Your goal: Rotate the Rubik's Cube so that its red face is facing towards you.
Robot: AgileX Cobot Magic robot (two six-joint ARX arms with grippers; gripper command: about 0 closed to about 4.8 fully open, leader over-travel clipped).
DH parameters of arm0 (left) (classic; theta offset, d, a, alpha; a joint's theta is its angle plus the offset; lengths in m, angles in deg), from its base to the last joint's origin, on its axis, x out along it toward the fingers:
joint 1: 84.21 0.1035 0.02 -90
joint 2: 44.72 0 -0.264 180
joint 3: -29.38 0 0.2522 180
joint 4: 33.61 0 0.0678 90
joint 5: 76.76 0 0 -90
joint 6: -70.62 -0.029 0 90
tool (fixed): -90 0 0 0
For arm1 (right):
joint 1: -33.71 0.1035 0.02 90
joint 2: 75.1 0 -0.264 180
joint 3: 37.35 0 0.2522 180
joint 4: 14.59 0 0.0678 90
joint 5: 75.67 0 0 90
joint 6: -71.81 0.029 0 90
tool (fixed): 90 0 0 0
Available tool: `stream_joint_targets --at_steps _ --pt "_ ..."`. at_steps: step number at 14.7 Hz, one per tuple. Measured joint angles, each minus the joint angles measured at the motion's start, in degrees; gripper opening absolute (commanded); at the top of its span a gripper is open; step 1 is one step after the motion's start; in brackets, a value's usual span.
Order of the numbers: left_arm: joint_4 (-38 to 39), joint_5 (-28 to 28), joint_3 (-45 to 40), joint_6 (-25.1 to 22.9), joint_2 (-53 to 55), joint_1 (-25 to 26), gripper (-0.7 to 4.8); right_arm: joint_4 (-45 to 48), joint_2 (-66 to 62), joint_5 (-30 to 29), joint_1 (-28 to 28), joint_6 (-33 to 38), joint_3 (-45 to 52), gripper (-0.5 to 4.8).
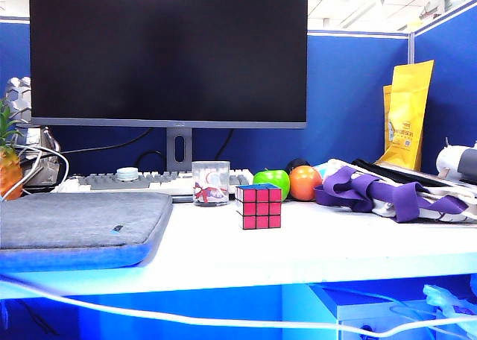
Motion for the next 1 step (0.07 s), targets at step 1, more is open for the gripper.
stream_joint_targets --at_steps 1 --pt "0.00 0.00 0.00 0.00 0.00 0.00 0.30 0.00 0.00 0.00 0.00 0.00 0.00 0.00"
